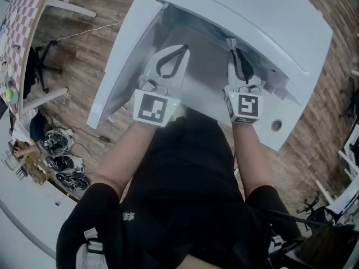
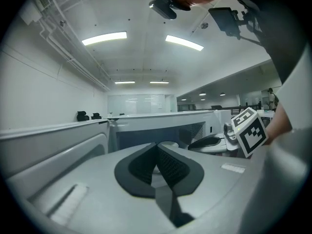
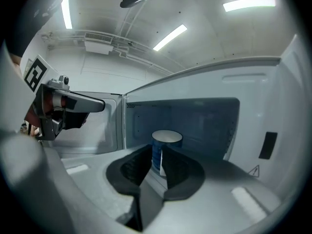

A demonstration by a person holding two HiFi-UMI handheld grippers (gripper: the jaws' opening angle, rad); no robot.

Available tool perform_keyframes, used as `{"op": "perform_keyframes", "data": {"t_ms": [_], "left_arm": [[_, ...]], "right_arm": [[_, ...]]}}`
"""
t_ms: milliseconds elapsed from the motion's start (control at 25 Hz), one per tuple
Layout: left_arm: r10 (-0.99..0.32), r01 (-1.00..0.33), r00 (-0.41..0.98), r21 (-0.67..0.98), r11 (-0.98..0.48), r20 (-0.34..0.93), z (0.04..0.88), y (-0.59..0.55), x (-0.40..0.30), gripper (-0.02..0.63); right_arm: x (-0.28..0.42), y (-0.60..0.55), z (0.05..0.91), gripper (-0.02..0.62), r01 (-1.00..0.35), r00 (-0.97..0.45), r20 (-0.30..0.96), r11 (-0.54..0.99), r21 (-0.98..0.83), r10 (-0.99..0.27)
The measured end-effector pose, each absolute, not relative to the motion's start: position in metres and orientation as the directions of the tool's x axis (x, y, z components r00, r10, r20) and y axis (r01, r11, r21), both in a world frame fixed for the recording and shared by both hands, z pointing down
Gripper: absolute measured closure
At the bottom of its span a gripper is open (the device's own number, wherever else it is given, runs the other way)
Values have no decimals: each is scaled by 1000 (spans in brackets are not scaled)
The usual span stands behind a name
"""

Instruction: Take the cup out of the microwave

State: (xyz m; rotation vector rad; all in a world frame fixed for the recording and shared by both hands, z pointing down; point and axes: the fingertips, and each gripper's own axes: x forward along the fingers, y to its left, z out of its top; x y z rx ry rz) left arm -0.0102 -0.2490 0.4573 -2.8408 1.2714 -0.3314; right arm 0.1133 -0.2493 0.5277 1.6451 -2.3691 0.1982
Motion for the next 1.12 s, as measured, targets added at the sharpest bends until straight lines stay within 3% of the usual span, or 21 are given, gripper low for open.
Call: {"op": "perform_keyframes", "data": {"t_ms": [600,1120], "left_arm": [[-730,-730,652,-91,-677,203,471,-261,-4,603],[-723,-729,656,-67,-682,218,480,-271,-3,603]], "right_arm": [[120,-273,539,355,-950,-293,255,310,29,-922],[118,-295,556,288,-961,-269,255,277,-6,-929]]}}
